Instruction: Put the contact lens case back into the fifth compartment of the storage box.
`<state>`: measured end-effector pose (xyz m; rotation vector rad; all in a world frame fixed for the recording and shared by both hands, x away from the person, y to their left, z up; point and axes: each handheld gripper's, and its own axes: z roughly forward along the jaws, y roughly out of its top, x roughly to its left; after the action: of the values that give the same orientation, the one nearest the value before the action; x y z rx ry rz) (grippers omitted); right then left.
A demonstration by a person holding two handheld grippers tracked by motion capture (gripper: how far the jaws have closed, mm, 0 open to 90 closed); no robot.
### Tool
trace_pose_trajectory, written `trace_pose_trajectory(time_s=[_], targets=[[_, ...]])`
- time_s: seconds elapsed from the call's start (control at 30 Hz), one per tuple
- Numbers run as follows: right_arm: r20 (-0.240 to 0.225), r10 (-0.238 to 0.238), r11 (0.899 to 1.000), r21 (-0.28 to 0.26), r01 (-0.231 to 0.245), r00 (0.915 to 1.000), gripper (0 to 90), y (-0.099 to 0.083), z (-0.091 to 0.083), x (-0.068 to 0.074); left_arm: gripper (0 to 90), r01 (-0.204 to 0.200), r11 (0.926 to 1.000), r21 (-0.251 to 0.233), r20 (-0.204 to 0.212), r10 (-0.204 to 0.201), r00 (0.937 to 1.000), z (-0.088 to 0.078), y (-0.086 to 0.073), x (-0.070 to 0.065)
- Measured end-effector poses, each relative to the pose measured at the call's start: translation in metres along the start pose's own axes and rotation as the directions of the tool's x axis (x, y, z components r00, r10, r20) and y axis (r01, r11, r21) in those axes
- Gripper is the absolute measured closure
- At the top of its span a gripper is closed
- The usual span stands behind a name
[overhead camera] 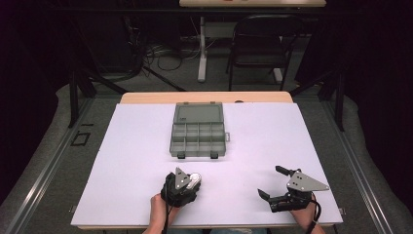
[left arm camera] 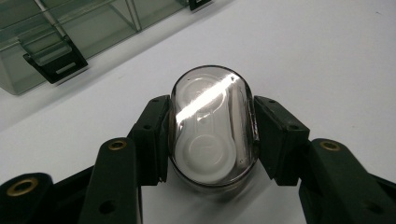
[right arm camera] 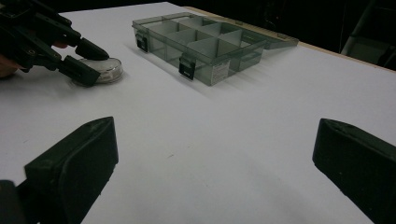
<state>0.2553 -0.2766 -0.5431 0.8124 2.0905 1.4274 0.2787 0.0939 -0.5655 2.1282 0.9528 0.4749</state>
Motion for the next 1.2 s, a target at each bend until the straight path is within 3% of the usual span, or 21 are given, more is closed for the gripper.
trace_pose_trajectory(time_s=[0.53, 0.77, 1.2], targets=[[0.005, 0.000, 1.000, -0.007, 0.000, 1.0000, 0.0, 0.000, -0.001, 0.000, 49.2, -0.004, 0.9981, -0.061, 0.001, 0.004, 1.0000, -0.013, 0.003, 0.002], [0.005, 0.000, 1.000, -0.005, 0.000, 1.0000, 0.0, 0.000, -0.001, 0.000, 49.1, 0.006, 0.9929, -0.119, 0.001, -0.006, 1.0000, -0.017, 0.003, 0.002], [0.006, 0.001, 1.000, -0.005, -0.001, 1.0000, 0.0, 0.000, -0.001, 0.000, 49.1, 0.009, 0.9867, -0.162, -0.008, -0.011, 0.9999, -0.023, 0.003, 0.005]])
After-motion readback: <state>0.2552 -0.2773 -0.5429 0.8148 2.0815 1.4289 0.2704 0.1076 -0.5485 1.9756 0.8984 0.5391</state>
